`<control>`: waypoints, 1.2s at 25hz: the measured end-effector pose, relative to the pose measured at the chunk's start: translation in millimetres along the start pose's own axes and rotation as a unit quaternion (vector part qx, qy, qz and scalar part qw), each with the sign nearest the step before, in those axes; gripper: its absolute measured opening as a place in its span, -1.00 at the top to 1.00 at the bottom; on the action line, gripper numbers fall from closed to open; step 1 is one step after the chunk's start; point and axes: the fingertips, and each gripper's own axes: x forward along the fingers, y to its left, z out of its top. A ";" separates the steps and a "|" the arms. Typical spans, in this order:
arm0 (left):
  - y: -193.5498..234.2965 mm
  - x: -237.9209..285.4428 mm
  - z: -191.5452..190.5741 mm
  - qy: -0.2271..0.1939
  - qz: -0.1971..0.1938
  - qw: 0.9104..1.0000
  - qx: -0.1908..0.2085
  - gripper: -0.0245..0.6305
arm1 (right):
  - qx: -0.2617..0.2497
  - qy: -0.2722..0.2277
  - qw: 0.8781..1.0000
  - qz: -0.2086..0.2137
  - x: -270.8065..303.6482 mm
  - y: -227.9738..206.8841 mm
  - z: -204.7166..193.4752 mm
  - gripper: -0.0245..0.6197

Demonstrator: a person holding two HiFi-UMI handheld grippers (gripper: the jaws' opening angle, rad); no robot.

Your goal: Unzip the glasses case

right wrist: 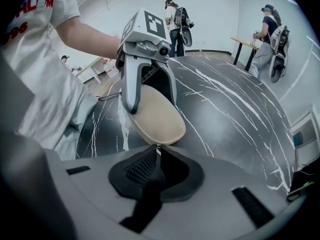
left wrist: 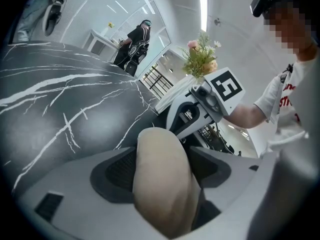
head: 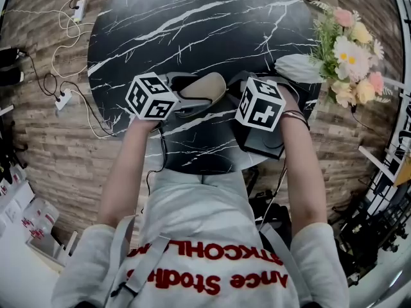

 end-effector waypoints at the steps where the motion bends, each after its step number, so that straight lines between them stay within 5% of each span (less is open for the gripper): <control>1: 0.2 0.0 0.1 0.000 0.000 1.000 -0.001 -0.12 | 0.004 -0.003 1.000 -0.001 -0.3 1.3 0.4 0.80; 30: 6.6 -0.4 5.0 -0.010 0.005 0.999 -0.035 -0.12 | 0.126 -0.080 0.984 -0.093 1.5 32.7 36.3 0.82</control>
